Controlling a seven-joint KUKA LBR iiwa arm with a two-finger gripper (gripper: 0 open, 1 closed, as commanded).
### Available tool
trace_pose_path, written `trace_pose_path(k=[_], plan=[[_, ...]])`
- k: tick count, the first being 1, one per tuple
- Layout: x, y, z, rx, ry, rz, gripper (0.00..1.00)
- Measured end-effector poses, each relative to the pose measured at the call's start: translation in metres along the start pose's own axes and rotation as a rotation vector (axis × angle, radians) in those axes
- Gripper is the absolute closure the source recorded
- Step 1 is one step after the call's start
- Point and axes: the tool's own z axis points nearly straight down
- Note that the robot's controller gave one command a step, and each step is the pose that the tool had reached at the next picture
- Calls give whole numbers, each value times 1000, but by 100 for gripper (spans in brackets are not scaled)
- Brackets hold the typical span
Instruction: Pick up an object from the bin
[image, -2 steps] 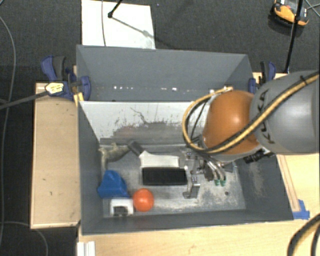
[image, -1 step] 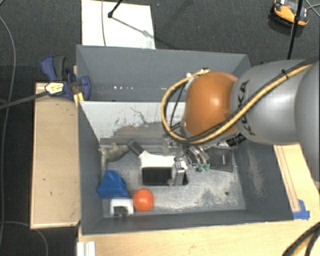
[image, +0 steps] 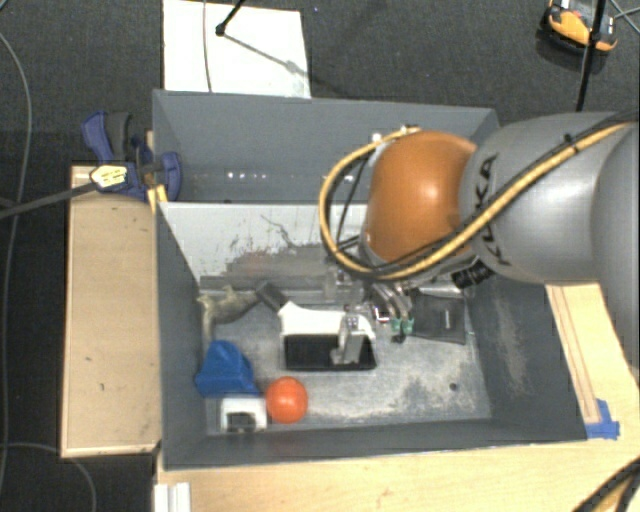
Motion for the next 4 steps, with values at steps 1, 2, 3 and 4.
trace_pose_path(k=[1, 2, 3, 4], plan=[[-6, -6, 67, 0, 0, 35, 0], [-17, -10, 91, -4, -19, 28, 100], [-17, -10, 91, -4, -19, 28, 100], [-16, -10, 88, -4, -18, 28, 100]])
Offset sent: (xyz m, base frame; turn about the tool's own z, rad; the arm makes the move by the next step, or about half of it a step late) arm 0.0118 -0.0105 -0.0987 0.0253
